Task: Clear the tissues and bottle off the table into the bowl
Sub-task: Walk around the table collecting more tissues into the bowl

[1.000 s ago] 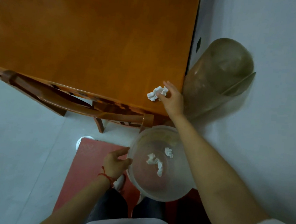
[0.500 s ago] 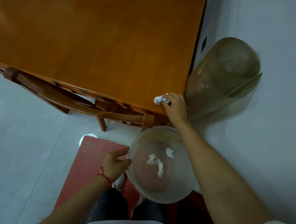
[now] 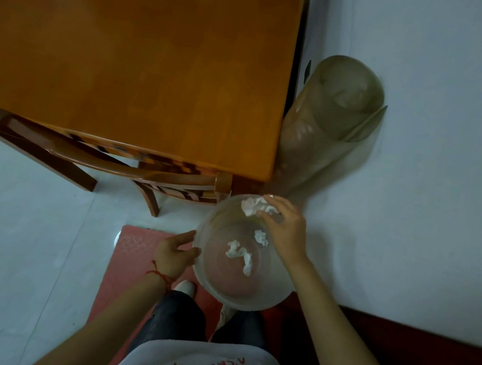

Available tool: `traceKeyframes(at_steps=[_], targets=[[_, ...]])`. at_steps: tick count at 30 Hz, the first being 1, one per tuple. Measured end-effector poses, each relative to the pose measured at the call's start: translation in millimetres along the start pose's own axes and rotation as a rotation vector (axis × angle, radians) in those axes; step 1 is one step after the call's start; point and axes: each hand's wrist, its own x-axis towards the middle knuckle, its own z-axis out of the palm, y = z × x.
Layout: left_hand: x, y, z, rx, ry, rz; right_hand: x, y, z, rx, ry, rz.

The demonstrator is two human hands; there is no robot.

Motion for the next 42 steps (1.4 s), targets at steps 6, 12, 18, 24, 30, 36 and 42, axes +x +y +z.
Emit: traceKeyframes(at_steps=[6, 12, 18, 24, 30, 36, 42], targets=[[-9, -8, 3, -0.047, 0.015, -0.014, -46, 12, -11, -0.034, -0.092, 0.012], [-28, -28, 2, -0.105, 0.077, -0.020, -71, 29, -23, -0.185, 0.000, -0.027], [-47, -64, -9, -0.182, 0.136, -0.046, -90, 39, -25, -0.196, -0.029, 0.153], [-65, -89, -30, -0.230, 0.179, -0.061, -109, 27, -8, -0.085, -0.157, 0.255], [-85, -109, -70, -0.281, 0.234, -0.066, -120, -4, 27, -0.045, -0.191, 0.257], [-110, -145, -131, -0.355, 0.319, -0.080, -139, -47, 86, -0.035, -0.266, 0.217], [-134, -195, -195, -0.423, 0.416, -0.117, -154, -86, 153, -0.032, -0.380, 0.163]])
